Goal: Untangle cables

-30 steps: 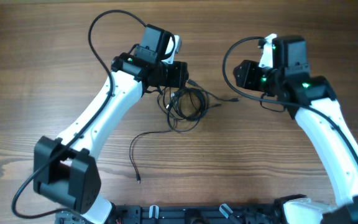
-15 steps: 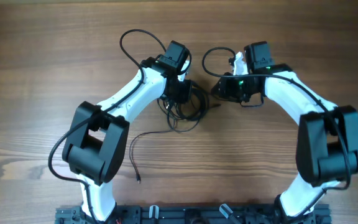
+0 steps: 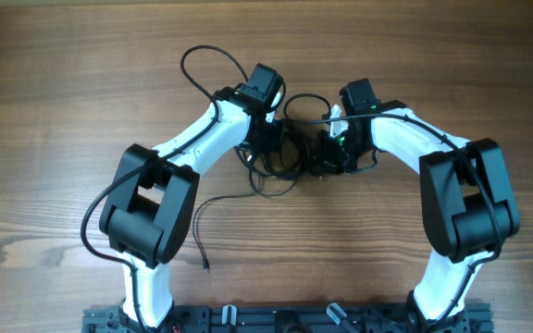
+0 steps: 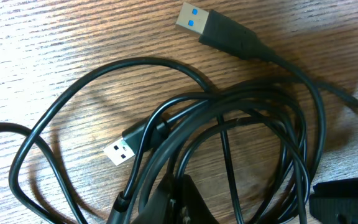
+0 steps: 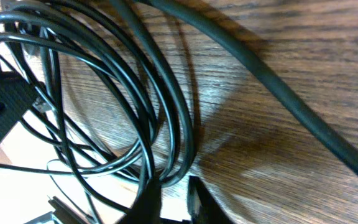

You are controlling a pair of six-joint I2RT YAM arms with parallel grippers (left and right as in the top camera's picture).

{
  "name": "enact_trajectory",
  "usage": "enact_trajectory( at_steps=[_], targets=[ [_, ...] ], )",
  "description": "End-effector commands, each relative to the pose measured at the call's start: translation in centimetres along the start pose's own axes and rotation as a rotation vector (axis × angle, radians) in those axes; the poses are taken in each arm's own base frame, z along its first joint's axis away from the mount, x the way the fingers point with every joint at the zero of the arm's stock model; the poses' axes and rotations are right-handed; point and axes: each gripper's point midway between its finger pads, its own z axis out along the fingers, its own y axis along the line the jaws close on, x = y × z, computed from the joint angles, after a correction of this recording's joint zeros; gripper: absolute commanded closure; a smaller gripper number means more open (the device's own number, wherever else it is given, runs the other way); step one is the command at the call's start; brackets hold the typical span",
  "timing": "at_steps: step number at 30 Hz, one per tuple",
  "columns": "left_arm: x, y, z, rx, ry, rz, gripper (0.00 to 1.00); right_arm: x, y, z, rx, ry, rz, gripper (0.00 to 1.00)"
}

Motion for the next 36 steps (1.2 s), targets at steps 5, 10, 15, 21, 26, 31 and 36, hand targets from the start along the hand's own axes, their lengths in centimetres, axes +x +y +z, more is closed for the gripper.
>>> enact_trajectory(
  at_steps=[5, 10, 15, 21, 26, 31, 36],
  targets=[
    [-1.9, 0.6, -6.9, 0.001, -0.137, 0.001, 0.96, -2.5, 5.3, -9.7, -0.224, -0.215, -0.261, 0.65],
    [-2.9, -3.6, -17.3, 0.137, -0.390, 0.382, 0.96, -1.5, 10.5, -14.9, -0.405, -0.323, -0.431, 0.61],
    [-3.9, -5.5, -25.3, 0.175, -0.644, 0.458, 0.96, -0.7, 12.3, -15.8, -0.502, -0.312, -0.494, 0.48],
    [-4.2, -8.4, -27.8, 0.324, -0.734, 0.526, 0.96, 0.0, 14.1, -16.9, -0.604, -0.321, -0.620, 0.40],
    [-4.4, -8.9, -28.3, 0.344, -0.755, 0.539, 0.96, 0.4, 15.2, -17.5, -0.664, -0.300, -0.609, 0.37],
    [-4.4, -11.2, -30.3, 0.488, -0.797, 0.505, 0.96, -2.9, 12.2, -14.4, -0.403, -0.392, -0.411, 0.36],
    [-5.2, -9.9, -36.2, 0.395, -1.008, 0.469, 0.96, -5.8, 5.1, -12.8, 0.018, -0.531, -0.199, 0.27]
  ],
)
